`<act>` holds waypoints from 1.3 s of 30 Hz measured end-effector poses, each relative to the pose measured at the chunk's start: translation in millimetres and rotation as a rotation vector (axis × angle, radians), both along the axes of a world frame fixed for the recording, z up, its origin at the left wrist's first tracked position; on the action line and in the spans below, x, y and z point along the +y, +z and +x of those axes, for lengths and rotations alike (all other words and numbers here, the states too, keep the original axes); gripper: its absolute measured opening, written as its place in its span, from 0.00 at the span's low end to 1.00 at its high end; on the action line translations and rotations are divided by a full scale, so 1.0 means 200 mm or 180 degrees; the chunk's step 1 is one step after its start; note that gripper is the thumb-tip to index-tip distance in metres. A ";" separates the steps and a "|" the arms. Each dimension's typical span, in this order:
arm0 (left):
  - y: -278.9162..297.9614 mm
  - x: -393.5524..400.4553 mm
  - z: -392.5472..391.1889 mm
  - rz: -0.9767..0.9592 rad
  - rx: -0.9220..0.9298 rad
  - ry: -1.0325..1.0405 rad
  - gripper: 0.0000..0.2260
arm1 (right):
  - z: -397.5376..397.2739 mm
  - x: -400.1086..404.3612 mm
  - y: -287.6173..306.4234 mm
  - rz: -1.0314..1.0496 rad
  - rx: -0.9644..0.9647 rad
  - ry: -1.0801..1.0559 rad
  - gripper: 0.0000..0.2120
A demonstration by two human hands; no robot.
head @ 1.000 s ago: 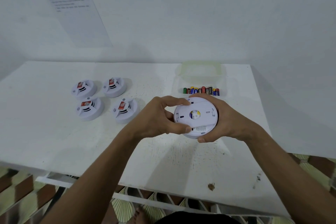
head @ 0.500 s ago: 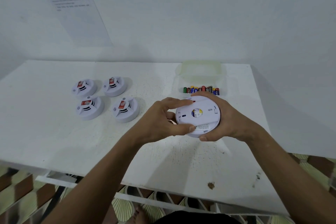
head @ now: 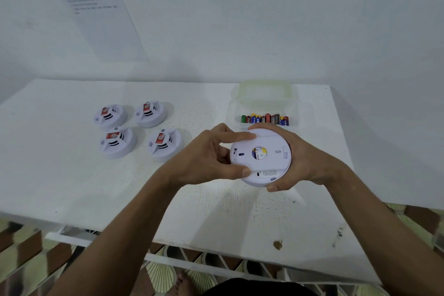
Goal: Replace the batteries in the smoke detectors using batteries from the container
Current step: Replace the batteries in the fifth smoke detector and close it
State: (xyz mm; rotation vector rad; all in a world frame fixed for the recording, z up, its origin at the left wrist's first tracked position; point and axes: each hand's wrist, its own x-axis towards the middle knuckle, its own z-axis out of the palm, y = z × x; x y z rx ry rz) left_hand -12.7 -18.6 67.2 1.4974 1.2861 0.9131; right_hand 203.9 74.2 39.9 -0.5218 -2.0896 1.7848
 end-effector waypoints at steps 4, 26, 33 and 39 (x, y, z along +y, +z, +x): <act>0.01 0.00 0.01 0.0080 0.0309 0.0313 0.31 | -0.01 0.02 -0.03 0.0754 -0.0424 -0.0448 0.50; -0.06 -0.09 -0.03 0.0270 0.0335 0.0450 0.38 | -0.11 0.00 -0.10 0.0082 0.0238 -0.0539 0.49; -0.04 -0.08 -0.07 0.0409 0.0644 0.0593 0.36 | -0.13 0.01 -0.10 0.0516 0.0057 -0.0677 0.50; -0.04 -0.06 -0.12 0.0466 0.0826 0.0560 0.36 | -0.17 0.00 -0.08 0.0566 -0.0082 -0.0715 0.51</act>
